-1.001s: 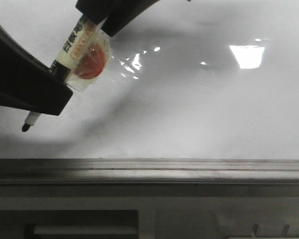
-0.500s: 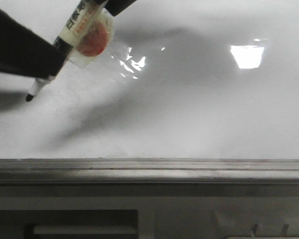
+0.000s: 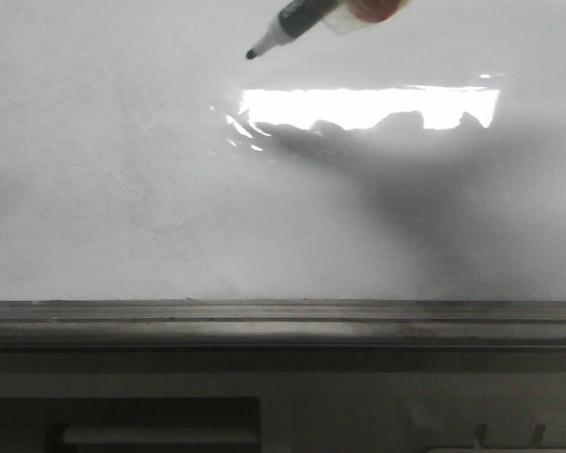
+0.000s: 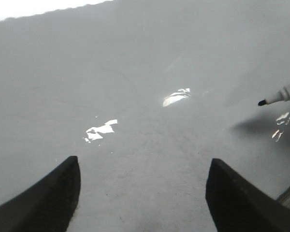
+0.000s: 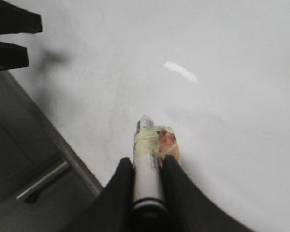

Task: Write number 6 on whiteboard

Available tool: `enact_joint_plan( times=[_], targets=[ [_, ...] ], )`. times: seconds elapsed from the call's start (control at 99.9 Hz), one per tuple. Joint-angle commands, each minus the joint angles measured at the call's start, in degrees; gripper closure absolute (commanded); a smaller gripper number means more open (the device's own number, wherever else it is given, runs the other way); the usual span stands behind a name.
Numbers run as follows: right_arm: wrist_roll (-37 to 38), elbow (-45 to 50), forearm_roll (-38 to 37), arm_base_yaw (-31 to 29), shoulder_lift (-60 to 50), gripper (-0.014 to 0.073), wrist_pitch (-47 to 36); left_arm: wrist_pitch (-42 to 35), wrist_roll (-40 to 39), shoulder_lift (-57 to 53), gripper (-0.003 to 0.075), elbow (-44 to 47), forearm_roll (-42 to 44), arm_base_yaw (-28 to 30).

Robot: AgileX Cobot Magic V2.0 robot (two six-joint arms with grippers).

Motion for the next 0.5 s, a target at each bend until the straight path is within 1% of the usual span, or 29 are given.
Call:
enact_joint_plan(
  times=[0.0,0.17,0.27,0.34,0.49],
  targets=[
    [-0.72,-0.13,1.55,0.1,-1.55,0.0636,-9.03,-2.43,0.14,-0.27,0.023,-1.6,-3.39,0.31],
    [-0.72,-0.2,1.55,0.0,1.25,0.0636,-16.45,-2.66,0.14,-0.27,0.023,-1.6,-4.12,0.31],
    [-0.72,-0.2,1.65,0.0,4.67,0.0636,-16.67,-2.66,0.14,-0.27,0.023,-1.6,-4.45,0.31],
    [-0.72,-0.2,1.65,0.0,7.1,0.0636,-13.97,-2.66,0.14,-0.27,0.023,-1.6,-4.45,0.31],
    [-0.72,-0.32,1.1,0.0,8.78,0.0636,-1.8,-2.66,0.14,-0.27,0.023,-1.6,-4.45,0.31]
  ],
)
